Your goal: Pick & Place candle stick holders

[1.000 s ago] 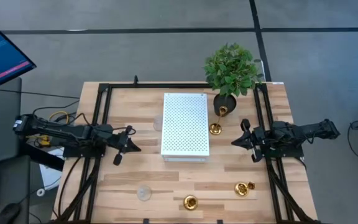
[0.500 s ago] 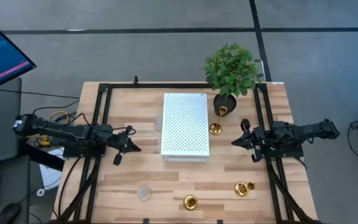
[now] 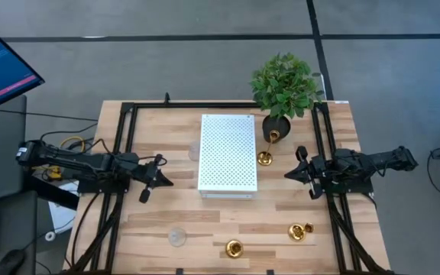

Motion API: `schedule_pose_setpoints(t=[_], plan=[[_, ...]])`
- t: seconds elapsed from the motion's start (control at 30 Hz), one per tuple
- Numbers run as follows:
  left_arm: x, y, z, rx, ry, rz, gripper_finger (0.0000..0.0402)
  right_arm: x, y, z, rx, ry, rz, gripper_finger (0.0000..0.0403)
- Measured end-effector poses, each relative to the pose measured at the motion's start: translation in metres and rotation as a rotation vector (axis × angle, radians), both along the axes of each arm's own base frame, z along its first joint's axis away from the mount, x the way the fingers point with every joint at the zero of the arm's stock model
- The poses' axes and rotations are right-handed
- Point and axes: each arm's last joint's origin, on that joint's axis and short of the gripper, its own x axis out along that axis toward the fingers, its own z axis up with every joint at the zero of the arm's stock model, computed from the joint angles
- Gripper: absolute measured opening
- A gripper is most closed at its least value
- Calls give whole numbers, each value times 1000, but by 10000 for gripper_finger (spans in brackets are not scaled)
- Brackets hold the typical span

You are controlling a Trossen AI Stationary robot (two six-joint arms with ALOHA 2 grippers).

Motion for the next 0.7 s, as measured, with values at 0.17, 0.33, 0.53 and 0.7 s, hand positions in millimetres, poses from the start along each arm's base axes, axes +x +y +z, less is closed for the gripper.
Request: schedule_pose_setpoints(t=[0.17, 0.33, 0.53, 0.7], plan=[[0, 0, 0, 0, 0, 0, 8, 0, 0, 0, 0, 0, 0, 0], [0, 0, 0, 0, -3, 0, 8, 0, 0, 0, 0, 1, 1, 0], [0, 0, 1, -1, -8, 0, 8, 0, 0, 0, 0, 1, 0, 0], [0, 0, 2, -4, -21, 0, 8, 0, 0, 0, 0, 1, 0, 0]])
